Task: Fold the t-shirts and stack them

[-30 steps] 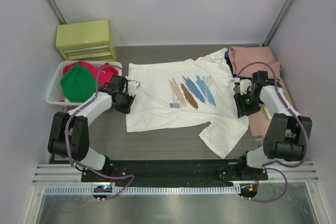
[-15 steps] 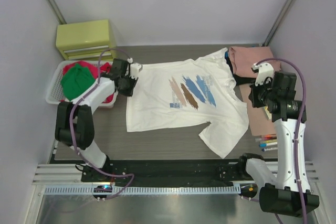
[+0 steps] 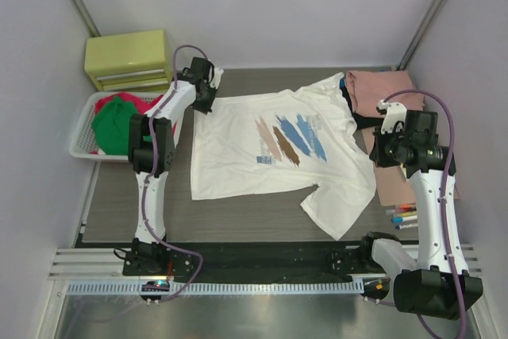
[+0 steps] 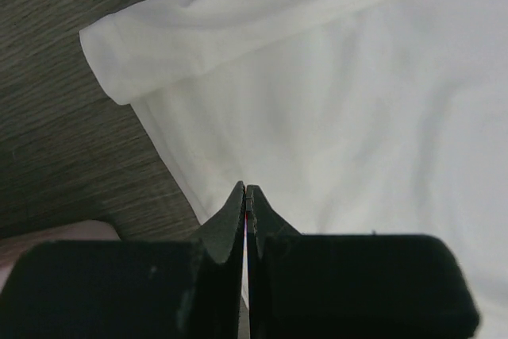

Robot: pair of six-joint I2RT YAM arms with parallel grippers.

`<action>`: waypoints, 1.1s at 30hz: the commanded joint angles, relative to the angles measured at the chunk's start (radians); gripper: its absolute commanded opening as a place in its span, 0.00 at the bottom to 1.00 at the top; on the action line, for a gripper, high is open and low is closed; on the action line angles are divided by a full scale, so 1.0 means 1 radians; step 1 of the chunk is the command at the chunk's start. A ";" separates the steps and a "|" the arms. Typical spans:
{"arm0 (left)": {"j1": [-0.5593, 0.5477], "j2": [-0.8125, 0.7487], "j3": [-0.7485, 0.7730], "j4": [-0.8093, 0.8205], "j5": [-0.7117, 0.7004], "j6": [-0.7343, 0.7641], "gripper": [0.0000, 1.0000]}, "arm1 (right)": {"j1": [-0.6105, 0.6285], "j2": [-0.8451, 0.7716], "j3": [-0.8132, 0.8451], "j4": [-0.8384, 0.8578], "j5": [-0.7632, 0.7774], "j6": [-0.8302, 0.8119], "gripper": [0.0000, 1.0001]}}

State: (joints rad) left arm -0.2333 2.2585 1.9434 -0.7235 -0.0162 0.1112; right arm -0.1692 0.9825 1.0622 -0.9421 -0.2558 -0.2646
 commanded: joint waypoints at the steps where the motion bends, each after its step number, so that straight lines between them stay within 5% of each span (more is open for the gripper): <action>1: 0.009 0.041 0.098 -0.064 -0.060 -0.024 0.00 | 0.002 -0.001 0.028 0.023 -0.013 0.018 0.01; 18: 0.083 0.128 0.131 -0.116 -0.057 -0.053 0.00 | 0.002 -0.007 -0.016 0.037 -0.017 0.016 0.01; 33: 0.095 0.061 0.004 0.021 -0.156 -0.033 0.00 | 0.002 -0.013 -0.016 0.032 -0.020 0.010 0.01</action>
State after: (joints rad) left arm -0.1699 2.3802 2.0277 -0.7799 -0.0998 0.0612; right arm -0.1692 0.9817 1.0428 -0.9360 -0.2646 -0.2588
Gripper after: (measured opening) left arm 0.002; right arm 0.020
